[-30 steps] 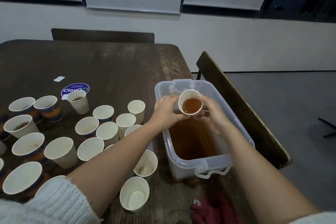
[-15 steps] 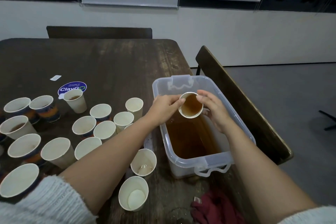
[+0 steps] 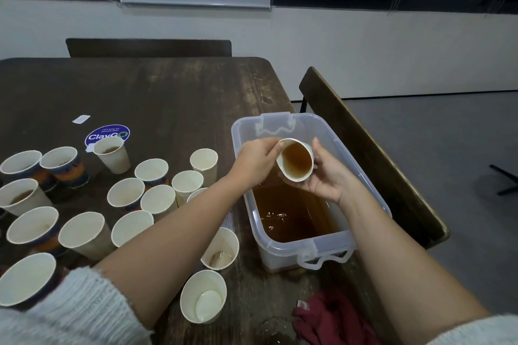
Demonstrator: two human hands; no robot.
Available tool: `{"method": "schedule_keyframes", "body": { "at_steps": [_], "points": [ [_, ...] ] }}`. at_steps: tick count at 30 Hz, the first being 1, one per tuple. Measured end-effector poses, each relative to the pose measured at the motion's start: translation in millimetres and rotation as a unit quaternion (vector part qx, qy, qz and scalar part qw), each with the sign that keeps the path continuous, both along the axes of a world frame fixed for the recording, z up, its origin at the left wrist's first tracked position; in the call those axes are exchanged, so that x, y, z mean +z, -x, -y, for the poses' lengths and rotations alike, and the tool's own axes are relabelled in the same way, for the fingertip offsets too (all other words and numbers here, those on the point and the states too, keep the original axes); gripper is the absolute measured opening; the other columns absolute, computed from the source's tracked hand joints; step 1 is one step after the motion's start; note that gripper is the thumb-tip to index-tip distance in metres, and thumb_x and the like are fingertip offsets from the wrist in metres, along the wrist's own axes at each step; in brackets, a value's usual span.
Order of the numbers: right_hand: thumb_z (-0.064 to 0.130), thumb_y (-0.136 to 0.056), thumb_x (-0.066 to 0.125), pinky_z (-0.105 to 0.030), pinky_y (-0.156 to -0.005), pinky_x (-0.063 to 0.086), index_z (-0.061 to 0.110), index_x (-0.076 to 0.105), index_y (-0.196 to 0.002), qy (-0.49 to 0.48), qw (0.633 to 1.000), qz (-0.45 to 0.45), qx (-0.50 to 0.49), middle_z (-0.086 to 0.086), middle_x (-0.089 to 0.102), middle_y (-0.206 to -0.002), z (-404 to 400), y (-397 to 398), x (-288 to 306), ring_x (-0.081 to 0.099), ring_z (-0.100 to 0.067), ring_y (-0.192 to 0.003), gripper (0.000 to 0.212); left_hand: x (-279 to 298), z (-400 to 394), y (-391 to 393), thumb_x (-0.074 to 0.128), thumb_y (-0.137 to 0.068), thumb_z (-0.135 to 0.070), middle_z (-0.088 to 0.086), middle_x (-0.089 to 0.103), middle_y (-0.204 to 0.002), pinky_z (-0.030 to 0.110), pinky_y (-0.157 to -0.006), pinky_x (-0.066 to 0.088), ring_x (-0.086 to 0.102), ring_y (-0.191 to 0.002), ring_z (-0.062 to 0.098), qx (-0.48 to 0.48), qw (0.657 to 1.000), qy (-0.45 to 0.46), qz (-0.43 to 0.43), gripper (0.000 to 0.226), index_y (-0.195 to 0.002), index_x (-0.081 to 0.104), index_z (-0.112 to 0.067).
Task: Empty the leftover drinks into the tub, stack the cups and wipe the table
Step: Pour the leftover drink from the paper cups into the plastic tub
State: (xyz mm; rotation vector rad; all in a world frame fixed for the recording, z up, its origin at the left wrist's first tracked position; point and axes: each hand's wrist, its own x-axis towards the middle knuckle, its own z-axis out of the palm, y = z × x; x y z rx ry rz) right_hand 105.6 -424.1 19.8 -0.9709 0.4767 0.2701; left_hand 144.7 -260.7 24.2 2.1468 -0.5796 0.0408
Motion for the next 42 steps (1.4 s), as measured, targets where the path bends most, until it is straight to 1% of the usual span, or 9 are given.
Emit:
{"method": "schedule_keyframes", "body": {
  "at_steps": [4,8,14,16,21,24,32,36,42],
  "points": [
    [0.033,-0.095,0.059,-0.039,-0.059,0.059,0.004,0.058,-0.120,-0.057,0.998,0.008,-0.027,-0.017,0.072,-0.086,0.4,0.0,0.3,0.073,-0.028,-0.077,0.038,-2.4,2.0,1.2,0.043,-0.102,-0.030,0.001,0.071,-0.102,0.035,-0.091,0.044,0.061,-0.093,0.015,-0.007,1.000,-0.010,0.008,0.032,-0.124,0.065,-0.020],
    [0.030,-0.094,0.060,-0.038,-0.061,0.059,0.007,0.058,-0.122,-0.040,0.999,0.007,-0.026,-0.017,0.067,-0.097,0.1,-0.1,-1.6,0.069,-0.027,-0.086,0.036,-7.1,2.4,-0.1,0.043,-0.101,-0.037,-0.005,0.071,-0.112,0.052,-0.101,0.040,0.062,-0.106,0.015,-0.014,0.999,-0.022,0.028,0.033,-0.124,0.065,-0.029],
    [0.025,-0.095,0.058,-0.037,-0.057,0.059,0.009,0.060,-0.109,-0.006,0.998,0.022,-0.061,-0.015,0.064,-0.093,-1.7,1.1,1.5,0.066,-0.023,-0.082,0.021,-12.7,0.4,-5.5,0.042,-0.101,-0.037,-0.003,0.069,-0.118,0.051,-0.102,0.038,0.059,-0.112,0.020,0.002,0.998,-0.041,0.053,0.034,-0.127,0.063,-0.027],
    [0.023,-0.095,0.057,-0.041,-0.059,0.060,0.010,0.058,-0.104,0.002,0.997,0.021,-0.073,-0.015,0.061,-0.093,-3.5,1.7,3.8,0.063,-0.025,-0.085,0.016,-15.1,-1.7,-6.7,0.039,-0.103,-0.032,0.001,0.063,-0.128,0.042,-0.108,0.029,0.050,-0.122,0.023,0.035,0.995,-0.068,0.061,0.036,-0.132,0.058,-0.021],
    [0.023,-0.092,0.063,-0.042,-0.071,0.059,0.013,0.055,-0.107,0.005,0.996,0.014,-0.084,-0.014,0.059,-0.102,-4.7,2.8,5.6,0.063,-0.025,-0.093,0.020,-27.2,-11.6,-11.1,0.033,-0.104,-0.022,0.006,0.008,-0.162,0.043,-0.120,0.003,0.002,-0.149,0.022,0.123,0.980,-0.149,-0.056,0.052,-0.153,0.018,-0.010],
    [0.024,-0.092,0.063,-0.037,-0.062,0.061,0.014,0.054,-0.109,0.005,0.995,0.019,-0.093,-0.013,0.060,-0.103,-3.9,2.8,4.2,0.064,-0.024,-0.093,0.021,-29.4,-13.4,-8.8,0.032,-0.105,-0.019,0.006,-0.006,-0.162,0.044,-0.121,0.005,-0.001,-0.149,0.024,0.141,0.978,-0.107,-0.110,0.057,-0.153,0.004,-0.007],
    [0.025,-0.093,0.063,-0.037,-0.064,0.060,0.016,0.054,-0.113,0.021,0.994,0.029,-0.101,-0.012,0.060,-0.106,-3.1,0.2,2.3,0.064,-0.024,-0.096,0.024,-32.7,-13.7,-8.1,0.030,-0.105,-0.018,0.004,-0.007,-0.162,0.045,-0.121,0.004,0.001,-0.149,0.022,0.149,0.977,-0.104,-0.107,0.056,-0.154,0.004,-0.011],
    [0.025,-0.092,0.064,-0.036,-0.061,0.060,0.015,0.048,-0.129,0.030,0.993,0.037,-0.108,-0.011,0.058,-0.108,-4.2,-1.6,0.9,0.063,-0.023,-0.098,0.042,-34.1,-13.8,-9.0,0.029,-0.105,-0.018,0.003,-0.007,-0.162,0.044,-0.121,0.003,-0.001,-0.149,0.021,0.152,0.977,-0.105,-0.102,0.056,-0.154,0.003,-0.011],
    [0.026,-0.091,0.065,-0.034,-0.064,0.059,0.018,0.044,-0.132,0.068,0.990,0.054,-0.108,-0.009,0.056,-0.111,-4.3,-4.9,-1.4,0.061,-0.022,-0.101,0.047,-33.7,-14.6,-8.1,0.028,-0.104,-0.016,0.004,-0.007,-0.162,0.043,-0.121,0.001,-0.001,-0.149,0.021,0.152,0.978,-0.106,-0.100,0.056,-0.154,0.003,-0.010]
  ]
}}
